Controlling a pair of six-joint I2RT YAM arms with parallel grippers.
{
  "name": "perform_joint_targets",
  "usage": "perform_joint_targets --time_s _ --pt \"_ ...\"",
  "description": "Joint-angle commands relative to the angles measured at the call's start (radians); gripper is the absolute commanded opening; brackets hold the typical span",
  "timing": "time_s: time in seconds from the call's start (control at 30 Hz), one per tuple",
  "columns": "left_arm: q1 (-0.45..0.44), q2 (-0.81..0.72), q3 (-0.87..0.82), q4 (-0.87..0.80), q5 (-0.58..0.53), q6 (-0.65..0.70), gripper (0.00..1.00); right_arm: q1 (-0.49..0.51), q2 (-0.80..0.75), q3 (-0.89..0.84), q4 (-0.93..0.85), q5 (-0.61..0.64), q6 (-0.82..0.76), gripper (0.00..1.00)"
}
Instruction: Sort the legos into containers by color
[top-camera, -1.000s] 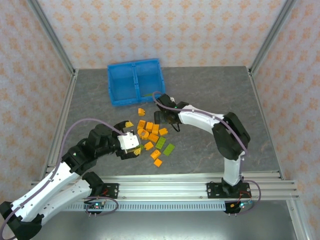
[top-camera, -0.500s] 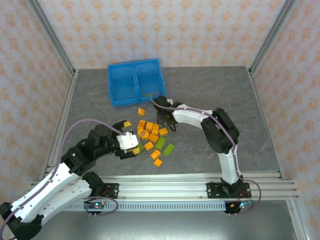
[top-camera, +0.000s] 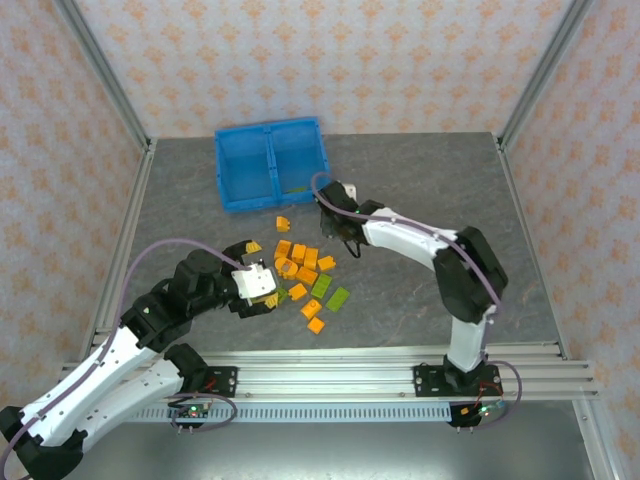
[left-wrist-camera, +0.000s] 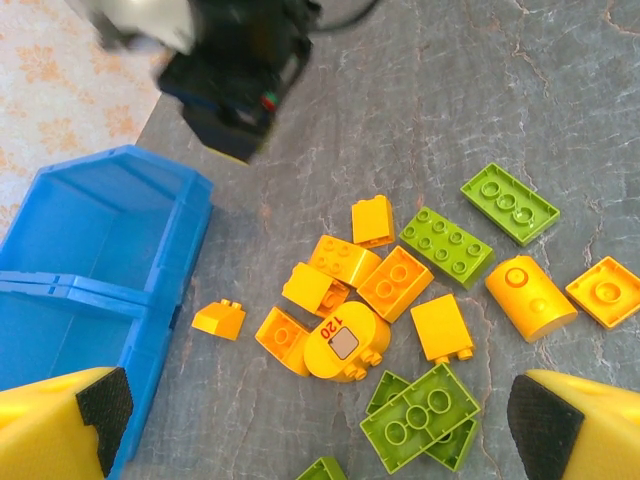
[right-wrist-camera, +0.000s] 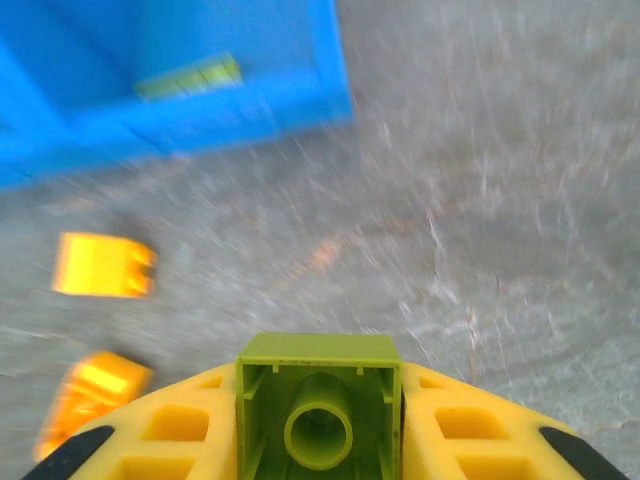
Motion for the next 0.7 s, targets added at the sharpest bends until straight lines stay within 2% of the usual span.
perform_joint_targets --time_s 0.0,0.1,0.27,0.5,0.67 --pt "-0.002 -0.019 0.015 0.005 -0.020 0.004 1.00 0.025 -0.059 0.075 0.053 0.059 -0.056 0.32" --pt "-0.002 -0.031 0.008 0.015 -0.027 0.005 1.00 0.028 -0.026 0.143 0.114 0.042 -0.089 0.33" --pt "-0.002 -0.038 0.006 0.011 -0.039 0.006 1.00 -0.004 0.204 0.412 0.072 0.011 -0.138 0.34" --pt "-0.002 -0.053 0.001 0.012 -0.053 0.007 1.00 -0.062 0.622 0.990 -0.191 -0.042 -0.168 0.35" --pt "-0.001 -0.051 0.000 0.013 -0.049 0.008 1.00 -0.087 0.811 1.237 -0.190 -0.087 -0.157 0.37"
